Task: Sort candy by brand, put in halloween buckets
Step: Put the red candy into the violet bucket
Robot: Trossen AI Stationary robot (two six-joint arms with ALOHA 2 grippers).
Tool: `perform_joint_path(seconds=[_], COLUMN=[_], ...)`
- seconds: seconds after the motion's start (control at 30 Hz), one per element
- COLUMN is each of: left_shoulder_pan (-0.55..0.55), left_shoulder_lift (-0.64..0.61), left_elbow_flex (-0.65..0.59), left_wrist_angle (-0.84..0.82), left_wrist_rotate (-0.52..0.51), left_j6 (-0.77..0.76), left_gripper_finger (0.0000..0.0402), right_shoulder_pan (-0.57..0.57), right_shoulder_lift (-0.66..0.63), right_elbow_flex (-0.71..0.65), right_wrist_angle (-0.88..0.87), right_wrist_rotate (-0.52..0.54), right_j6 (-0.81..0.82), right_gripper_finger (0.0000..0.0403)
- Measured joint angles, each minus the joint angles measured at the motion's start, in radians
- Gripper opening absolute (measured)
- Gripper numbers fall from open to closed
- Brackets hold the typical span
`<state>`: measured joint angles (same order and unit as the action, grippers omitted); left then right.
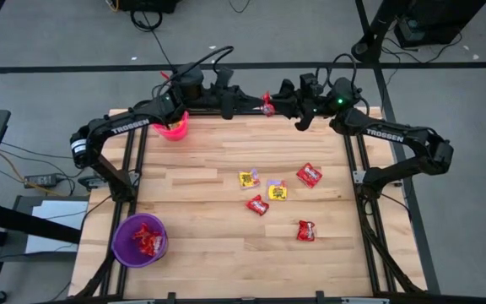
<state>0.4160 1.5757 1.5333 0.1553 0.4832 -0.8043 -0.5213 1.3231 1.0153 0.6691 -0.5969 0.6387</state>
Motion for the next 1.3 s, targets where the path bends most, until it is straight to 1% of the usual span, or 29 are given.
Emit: perform_joint_path(seconds=[0.2,0.37,0.6,0.77,0.83,0.93,1.07,1.17,1.23,1.3], left_shoulder_pan=[-0.001,-0.001,0.0,0.0,0.004,0.016,0.037,0.036,0.015,-0.023], left_shoulder_lift=[0.002,0.003,0.002,0.002,-0.007,-0.041,-0.134,-0.237,-0.304,-0.37], left_elbow_flex=[0.0,0.0,0.0,0.0,0.0,0.0,0.0,0.001,0.001,0.001], left_wrist_angle=[0.018,0.028,0.043,0.03,-0.002,-0.119,-0.402,-0.658,-0.821,-0.961], left_wrist_rotate=[0.026,0.055,0.067,0.088,0.093,0.084,-0.044,-0.199,-0.309,-0.424], left_j6=[-0.013,-0.019,-0.019,-0.019,-0.01,0.063,0.205,0.298,0.32,0.302], left_gripper_finger=[0.0016,0.0015,0.0014,0.0014,0.0013,0.0013,0.0013,0.0013,0.0013,0.0013], right_shoulder_pan=[0.0,-0.019,-0.102,-0.178,-0.21,-0.261,-0.322,-0.346,-0.352,-0.352], right_shoulder_lift=[0.001,0.001,-0.009,-0.018,-0.019,-0.019,-0.026,-0.043,-0.058,-0.071], right_elbow_flex=[0.0,0.0,-0.001,-0.001,-0.001,-0.001,-0.001,-0.001,-0.001,-0.001], right_wrist_angle=[0.001,0.003,0.005,0.007,0.007,0.004,-0.025,-0.095,-0.161,-0.227], right_wrist_rotate=[-0.03,-0.082,-0.23,-0.275,-0.302,-0.338,-0.351,-0.347,-0.334,-0.308], right_j6=[0.024,0.04,0.05,0.071,0.074,0.076,0.114,0.102,0.072,0.039], right_gripper_finger=[0.0139,0.0162,0.0169,0.017,0.017,0.0168,0.0168,0.0168,0.0168,0.0168])
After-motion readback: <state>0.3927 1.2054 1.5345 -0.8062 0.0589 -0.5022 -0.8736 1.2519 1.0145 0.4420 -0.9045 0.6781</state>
